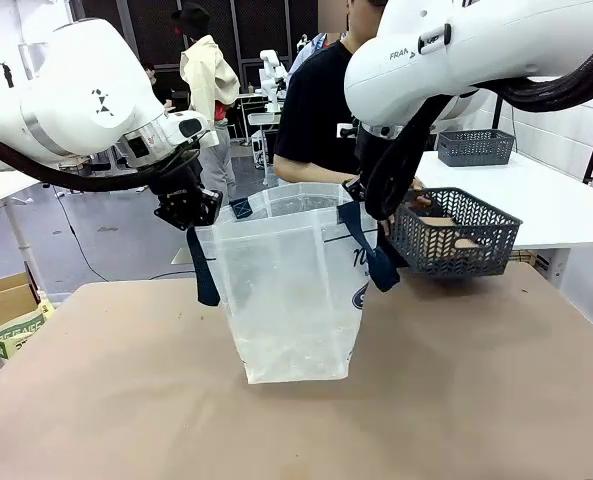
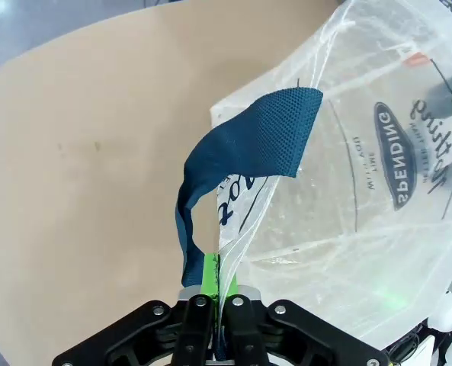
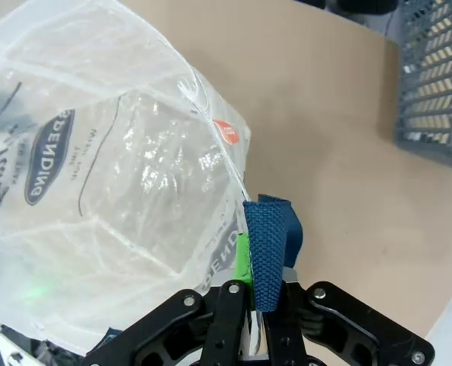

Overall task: Transfer purchased items from the store into the shopping bag.
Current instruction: Open the Reusable shopping bag in the center of the table.

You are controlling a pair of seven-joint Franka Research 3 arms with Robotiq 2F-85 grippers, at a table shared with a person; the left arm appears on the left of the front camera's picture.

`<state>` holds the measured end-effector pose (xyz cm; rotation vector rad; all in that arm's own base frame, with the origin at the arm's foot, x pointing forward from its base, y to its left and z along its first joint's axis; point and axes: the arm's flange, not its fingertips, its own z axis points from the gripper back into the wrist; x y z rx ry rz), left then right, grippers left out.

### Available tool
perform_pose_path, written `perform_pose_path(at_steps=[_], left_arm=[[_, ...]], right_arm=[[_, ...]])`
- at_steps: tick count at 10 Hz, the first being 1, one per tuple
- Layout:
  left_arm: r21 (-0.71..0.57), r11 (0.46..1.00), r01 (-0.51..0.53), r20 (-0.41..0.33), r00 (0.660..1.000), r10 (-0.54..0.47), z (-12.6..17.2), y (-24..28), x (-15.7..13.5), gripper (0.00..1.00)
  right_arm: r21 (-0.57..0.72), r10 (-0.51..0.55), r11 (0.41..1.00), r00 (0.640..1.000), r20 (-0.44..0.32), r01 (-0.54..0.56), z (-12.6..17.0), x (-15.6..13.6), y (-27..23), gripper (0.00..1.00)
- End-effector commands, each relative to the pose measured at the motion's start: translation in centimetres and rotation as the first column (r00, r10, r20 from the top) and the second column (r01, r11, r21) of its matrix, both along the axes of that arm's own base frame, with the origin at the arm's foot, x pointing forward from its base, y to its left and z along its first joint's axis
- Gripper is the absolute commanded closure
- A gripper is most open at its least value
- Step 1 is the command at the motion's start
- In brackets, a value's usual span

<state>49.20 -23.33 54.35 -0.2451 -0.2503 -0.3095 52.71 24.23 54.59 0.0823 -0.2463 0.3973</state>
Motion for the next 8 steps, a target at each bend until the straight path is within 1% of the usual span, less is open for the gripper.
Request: perform_pose_path(at_steps=[1,2,4,5,6,7,8], left_arm=[[0.024,0.998,-0.051,0.007,0.999,0.051,-0.2,0.8,-0.7,1.0],[0.02,0.999,-0.049,0.021,0.999,0.048,-0.2,1.0,-0.8,1.0],[0.091,0.996,-0.025,0.109,0.994,0.015,-0.6,0.9,-0.8,1.0],[0.097,0.995,-0.008,0.122,0.993,-0.004,-0.6,1.0,-0.7,1.0],[0.132,0.991,0.017,0.155,0.987,-0.038,-0.8,1.0,-0.9,1.0],[0.144,0.989,0.045,0.171,0.983,-0.07,-1.0,1.1,-1.1,1.0],[0.138,0.988,0.064,0.173,0.981,-0.088,-1.2,1.2,-1.2,1.0]], right_arm=[[-0.067,0.072,0.995,0.997,-0.022,-0.074,0.0,0.4,-0.1,1.0],[-0.068,0.076,0.995,0.997,-0.02,-0.077,-0.4,0.2,0.0,1.0],[-0.095,0.121,0.988,0.992,-0.035,-0.124,-1.2,-0.7,0.2,1.0],[-0.119,0.138,0.983,0.99,-0.029,-0.14,-1.4,-1.0,0.2,1.0],[-0.156,0.165,0.975,0.986,0.012,-0.161,-1.7,-1.2,0.2,1.0],[-0.159,0.201,0.968,0.979,0.03,-0.194,-1.9,-1.2,0.3,1.0],[-0.17,0.237,0.959,0.97,0.045,-0.227,-1.9,-1.2,0.4,1.0]])
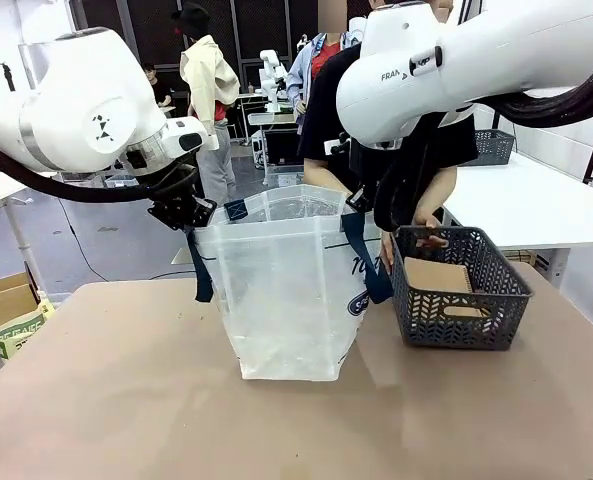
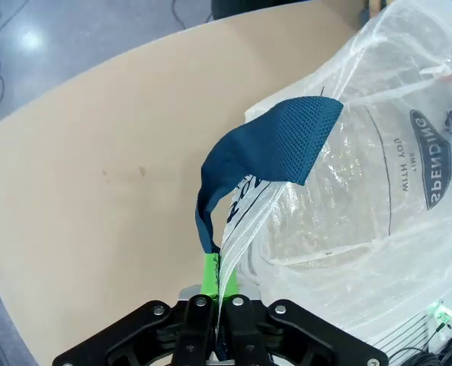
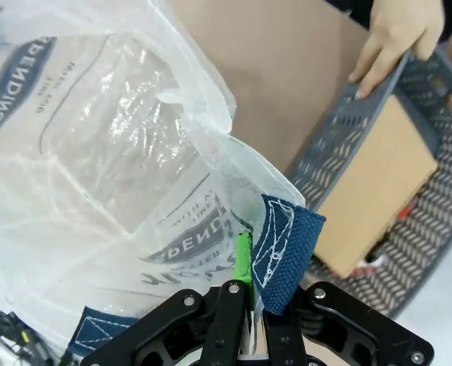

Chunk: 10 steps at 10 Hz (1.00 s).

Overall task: Transfer purchased items from the store into the shopping bag.
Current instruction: Open the Reusable shopping bag in the center of the table.

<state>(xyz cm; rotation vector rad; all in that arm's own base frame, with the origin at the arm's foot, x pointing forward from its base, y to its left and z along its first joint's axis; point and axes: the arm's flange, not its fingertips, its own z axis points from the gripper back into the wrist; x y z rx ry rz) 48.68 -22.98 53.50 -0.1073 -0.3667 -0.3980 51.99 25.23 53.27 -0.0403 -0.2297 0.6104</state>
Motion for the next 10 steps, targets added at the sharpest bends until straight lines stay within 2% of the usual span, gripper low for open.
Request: perform_pose_path(at_steps=[1,3,4,5,10], left_arm=[[0.009,0.999,0.032,0.028,0.999,-0.032,-0.6,0.9,-0.7,1.0],[-0.044,0.998,0.041,-0.022,0.999,-0.042,-0.9,0.8,-0.8,1.0],[0.005,1.0,0.018,0.0,1.0,-0.018,-0.5,0.1,-0.3,1.0],[0.005,1.0,0.018,0.0,1.0,-0.018,-0.5,0.1,-0.3,1.0],[0.005,1.0,0.018,0.0,1.0,-0.018,-0.5,0.1,-0.3,1.0]], right_arm=[[-0.035,0.06,0.998,0.997,0.055,-0.058,-0.7,-0.4,-0.3,1.0],[-0.005,0.057,0.998,0.996,0.069,-0.057,-1.1,-0.1,0.3,1.0],[0.021,0.057,0.998,0.997,0.06,-0.059,-1.4,0.1,0.7,1.0],[-0.005,0.041,0.999,0.998,0.042,-0.041,-0.2,0.1,0.6,1.0],[-0.005,0.041,0.999,0.998,0.042,-0.041,-0.2,0.1,0.6,1.0]])
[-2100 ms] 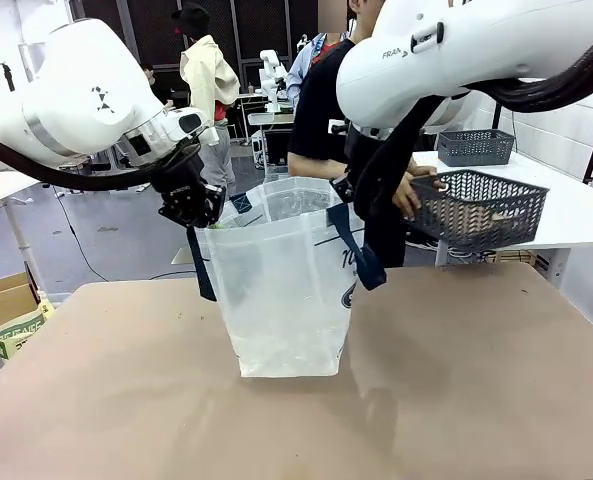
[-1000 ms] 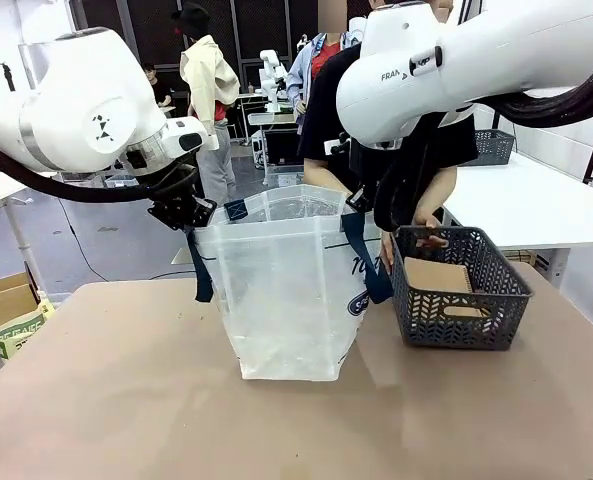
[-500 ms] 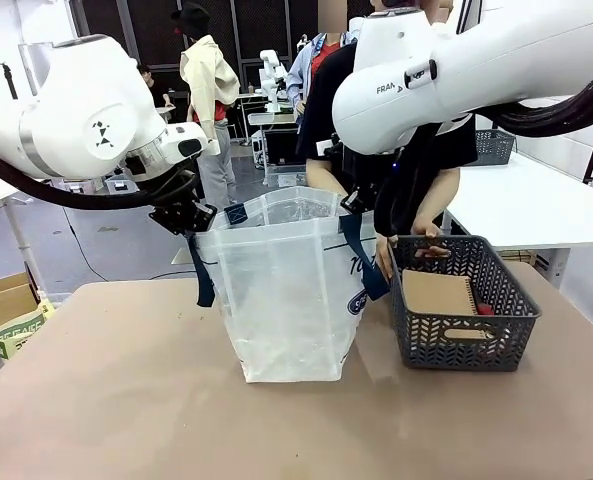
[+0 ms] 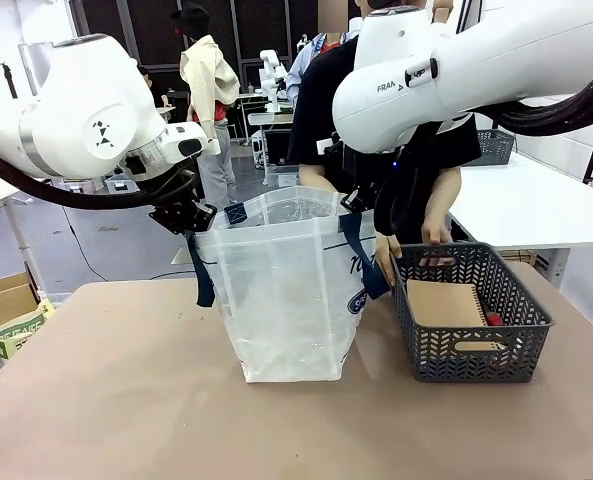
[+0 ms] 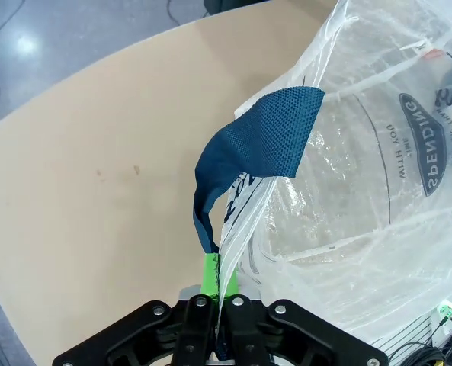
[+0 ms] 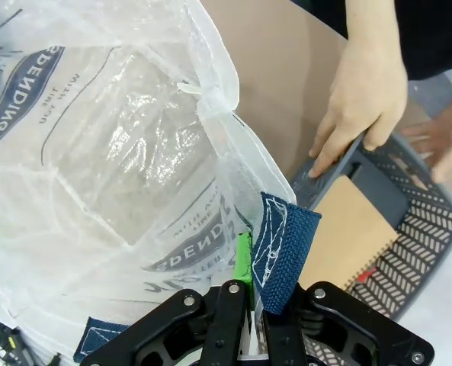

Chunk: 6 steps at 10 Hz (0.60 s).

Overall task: Transfer purchased items from the store into the shopping bag.
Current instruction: Move the Reusable shopping bag to the right side of the table.

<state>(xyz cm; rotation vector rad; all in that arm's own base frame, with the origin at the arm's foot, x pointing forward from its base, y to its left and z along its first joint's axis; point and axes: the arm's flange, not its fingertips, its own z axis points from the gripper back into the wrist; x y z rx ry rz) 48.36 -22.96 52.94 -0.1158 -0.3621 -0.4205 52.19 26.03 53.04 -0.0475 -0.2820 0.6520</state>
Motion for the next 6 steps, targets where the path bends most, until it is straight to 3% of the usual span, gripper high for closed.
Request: perform_pose_path(at_steps=[1,6], left_arm=[[0.008,1.0,-0.006,0.005,1.0,0.006,0.07,0.06,0.06,1.0],[0.008,1.0,-0.006,0.005,1.0,0.006,0.07,0.06,0.06,1.0]], right_arm=[[-0.008,-0.002,1.0,1.0,-0.009,0.002,0.06,-0.11,-0.16,1.0],[-0.008,-0.002,1.0,1.0,-0.009,0.002,0.06,-0.11,-0.16,1.0]])
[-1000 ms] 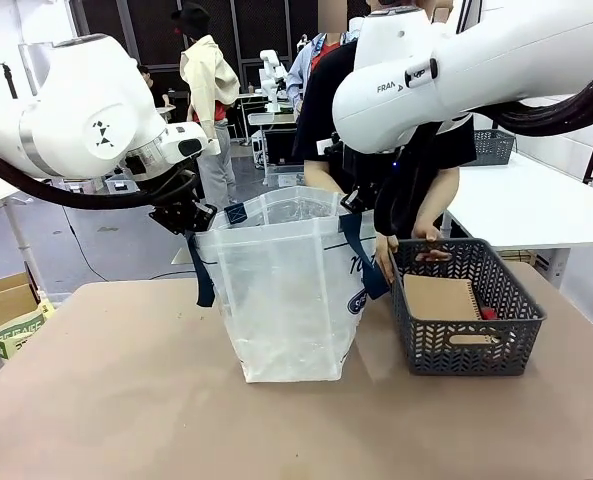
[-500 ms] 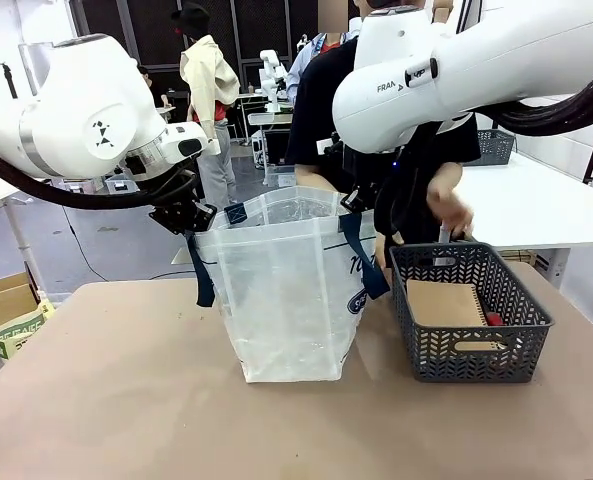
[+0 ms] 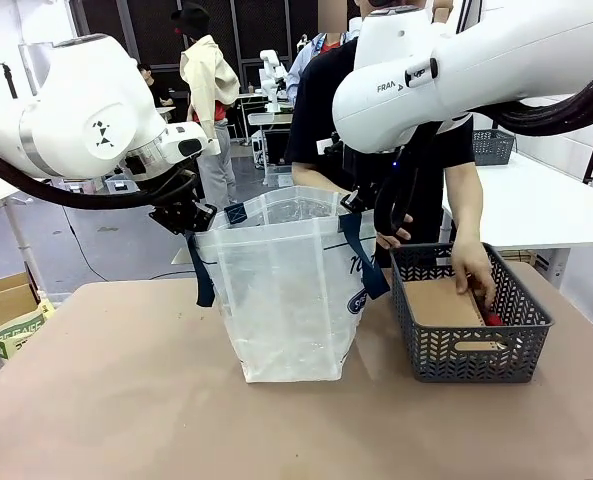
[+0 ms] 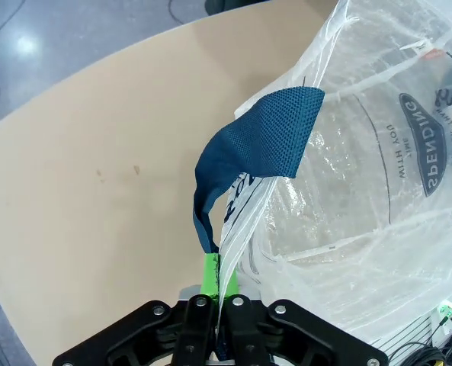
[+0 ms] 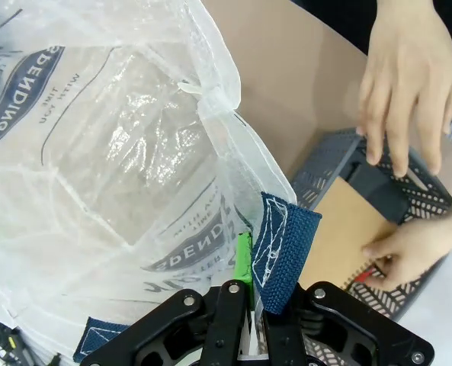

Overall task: Transfer purchased items from the store into the shopping bag.
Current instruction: Move the Reusable shopping bag to the right side of the table.

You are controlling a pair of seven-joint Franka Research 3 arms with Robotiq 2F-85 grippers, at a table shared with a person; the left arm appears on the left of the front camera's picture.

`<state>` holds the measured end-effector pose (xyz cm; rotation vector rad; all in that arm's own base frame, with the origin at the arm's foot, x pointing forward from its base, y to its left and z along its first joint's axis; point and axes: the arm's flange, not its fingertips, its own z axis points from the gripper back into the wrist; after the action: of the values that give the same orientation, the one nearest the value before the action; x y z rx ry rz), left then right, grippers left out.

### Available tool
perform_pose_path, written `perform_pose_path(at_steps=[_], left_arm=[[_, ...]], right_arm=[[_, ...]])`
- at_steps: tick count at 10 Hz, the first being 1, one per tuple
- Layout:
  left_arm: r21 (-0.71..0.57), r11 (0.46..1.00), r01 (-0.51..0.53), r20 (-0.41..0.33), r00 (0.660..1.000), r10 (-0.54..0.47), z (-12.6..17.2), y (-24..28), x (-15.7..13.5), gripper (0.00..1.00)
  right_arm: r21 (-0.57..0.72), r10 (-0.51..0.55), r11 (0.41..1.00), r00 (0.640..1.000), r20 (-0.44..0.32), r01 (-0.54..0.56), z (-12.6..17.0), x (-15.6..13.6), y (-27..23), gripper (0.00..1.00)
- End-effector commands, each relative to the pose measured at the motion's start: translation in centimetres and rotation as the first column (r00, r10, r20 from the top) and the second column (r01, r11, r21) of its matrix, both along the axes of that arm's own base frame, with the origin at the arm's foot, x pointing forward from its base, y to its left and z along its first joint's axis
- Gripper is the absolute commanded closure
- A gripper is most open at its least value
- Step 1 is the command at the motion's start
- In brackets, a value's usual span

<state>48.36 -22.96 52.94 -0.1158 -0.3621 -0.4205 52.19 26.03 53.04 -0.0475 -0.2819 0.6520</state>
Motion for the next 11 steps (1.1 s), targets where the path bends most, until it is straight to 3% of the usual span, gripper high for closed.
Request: perform_pose_path(at_steps=[1,11], left_arm=[[0.008,1.0,-0.006,0.005,1.0,0.006,0.07,0.06,0.06,1.0],[0.008,1.0,-0.006,0.005,1.0,0.006,0.07,0.06,0.06,1.0]], right_arm=[[-0.008,-0.002,1.0,1.0,-0.009,0.002,0.06,-0.11,-0.16,1.0],[-0.008,-0.002,1.0,1.0,-0.009,0.002,0.06,-0.11,-0.16,1.0]])
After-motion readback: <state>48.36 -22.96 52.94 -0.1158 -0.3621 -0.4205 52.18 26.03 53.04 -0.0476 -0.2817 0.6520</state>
